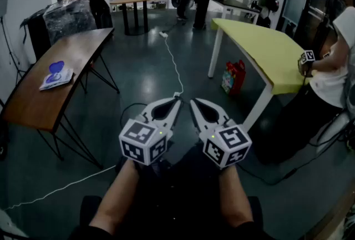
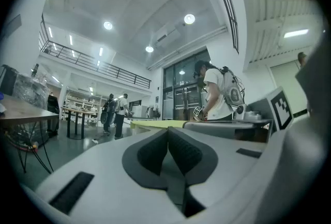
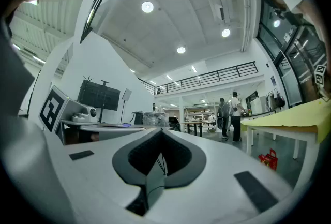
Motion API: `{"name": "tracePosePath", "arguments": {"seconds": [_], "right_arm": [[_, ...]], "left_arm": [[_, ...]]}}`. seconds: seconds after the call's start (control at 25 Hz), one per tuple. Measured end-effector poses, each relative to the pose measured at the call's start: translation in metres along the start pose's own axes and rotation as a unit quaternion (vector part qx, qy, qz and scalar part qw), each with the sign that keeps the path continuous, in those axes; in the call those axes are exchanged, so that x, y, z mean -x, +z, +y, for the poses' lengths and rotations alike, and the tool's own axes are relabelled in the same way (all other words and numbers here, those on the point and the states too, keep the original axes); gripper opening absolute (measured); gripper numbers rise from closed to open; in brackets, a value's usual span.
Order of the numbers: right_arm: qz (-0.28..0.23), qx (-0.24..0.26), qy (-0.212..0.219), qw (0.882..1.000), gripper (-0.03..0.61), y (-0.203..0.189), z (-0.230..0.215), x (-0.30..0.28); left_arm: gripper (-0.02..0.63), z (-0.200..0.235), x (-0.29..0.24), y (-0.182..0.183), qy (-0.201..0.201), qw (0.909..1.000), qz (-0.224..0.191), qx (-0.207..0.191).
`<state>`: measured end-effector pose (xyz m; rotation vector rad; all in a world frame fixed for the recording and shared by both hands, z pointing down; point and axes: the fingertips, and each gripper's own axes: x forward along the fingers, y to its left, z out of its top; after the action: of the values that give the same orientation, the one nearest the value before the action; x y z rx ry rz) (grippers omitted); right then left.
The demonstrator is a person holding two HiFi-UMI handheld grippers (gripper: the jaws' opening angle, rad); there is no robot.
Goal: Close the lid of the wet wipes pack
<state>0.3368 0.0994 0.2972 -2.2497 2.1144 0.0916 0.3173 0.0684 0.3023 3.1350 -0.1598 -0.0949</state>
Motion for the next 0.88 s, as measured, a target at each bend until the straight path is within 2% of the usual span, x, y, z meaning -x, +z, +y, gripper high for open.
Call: {"name": "tracePosePath", "arguments": {"seconds": [0.88], "right_arm": [[-0.006,0.002,0.016,1.0,0.011,0.007,0.01,-0.009]], "left_arm": [[0.009,0.01,0.007,0.004,0.009,1.0,0.0,-0.003]]}}
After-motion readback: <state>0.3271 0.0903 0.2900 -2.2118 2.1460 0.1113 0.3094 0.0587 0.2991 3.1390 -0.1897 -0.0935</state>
